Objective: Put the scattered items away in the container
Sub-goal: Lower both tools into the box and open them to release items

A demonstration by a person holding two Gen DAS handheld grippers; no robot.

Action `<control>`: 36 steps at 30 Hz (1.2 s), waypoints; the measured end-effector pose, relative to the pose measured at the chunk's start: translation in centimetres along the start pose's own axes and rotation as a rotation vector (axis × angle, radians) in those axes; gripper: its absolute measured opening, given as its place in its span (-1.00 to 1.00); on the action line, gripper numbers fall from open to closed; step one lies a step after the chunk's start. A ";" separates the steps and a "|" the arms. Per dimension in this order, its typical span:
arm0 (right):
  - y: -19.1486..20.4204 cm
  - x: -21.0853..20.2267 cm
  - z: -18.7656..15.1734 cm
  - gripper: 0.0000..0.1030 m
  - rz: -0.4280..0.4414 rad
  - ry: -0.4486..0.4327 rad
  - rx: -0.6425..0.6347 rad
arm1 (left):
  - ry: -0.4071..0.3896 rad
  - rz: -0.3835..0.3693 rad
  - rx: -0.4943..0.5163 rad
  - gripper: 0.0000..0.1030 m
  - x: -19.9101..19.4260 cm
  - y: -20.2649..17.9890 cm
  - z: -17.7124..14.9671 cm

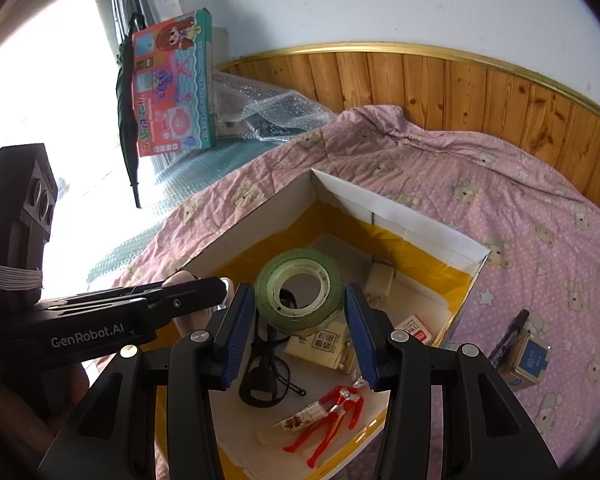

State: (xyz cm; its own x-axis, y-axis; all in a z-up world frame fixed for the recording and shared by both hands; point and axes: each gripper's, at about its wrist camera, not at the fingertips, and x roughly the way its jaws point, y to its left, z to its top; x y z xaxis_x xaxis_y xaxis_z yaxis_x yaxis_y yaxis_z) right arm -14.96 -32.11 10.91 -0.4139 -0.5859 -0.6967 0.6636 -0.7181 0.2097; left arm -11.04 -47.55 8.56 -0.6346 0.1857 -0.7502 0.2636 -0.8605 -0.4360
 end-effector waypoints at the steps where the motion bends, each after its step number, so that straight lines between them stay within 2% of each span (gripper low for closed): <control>1: -0.2 0.3 0.1 -0.06 0.000 0.004 0.002 | 0.000 -0.001 0.002 -0.42 0.2 -0.1 0.4; 10: -1.9 2.6 0.2 -0.06 -0.003 0.044 0.023 | 0.008 -0.006 0.006 -0.42 3.2 -1.2 3.9; 19: -3.1 4.0 0.0 -0.05 0.016 0.075 0.036 | 0.059 -0.016 -0.028 -0.41 7.9 -0.8 6.1; 22: -3.1 4.6 -0.2 -0.01 0.014 0.086 0.027 | 0.072 -0.022 -0.040 -0.39 9.2 -0.6 6.6; 23: -3.2 4.8 -0.2 0.11 0.004 0.086 0.029 | 0.072 -0.022 -0.043 -0.38 9.6 -0.5 6.7; 26: -3.9 5.1 -0.3 0.18 -0.010 0.089 0.049 | 0.062 -0.021 -0.047 -0.16 10.0 -0.3 7.0; 36: -5.3 3.8 -0.5 0.18 -0.026 0.070 0.112 | 0.048 -0.030 -0.068 -0.15 8.1 0.5 6.6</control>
State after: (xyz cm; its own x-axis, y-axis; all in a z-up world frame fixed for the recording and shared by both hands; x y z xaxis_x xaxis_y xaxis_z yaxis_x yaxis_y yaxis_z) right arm -19.79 -30.34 6.78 -0.3827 -0.5415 -0.7485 0.5781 -0.7723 0.2631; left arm -20.89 -49.62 5.54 -0.6076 0.2346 -0.7588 0.2947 -0.8206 -0.4897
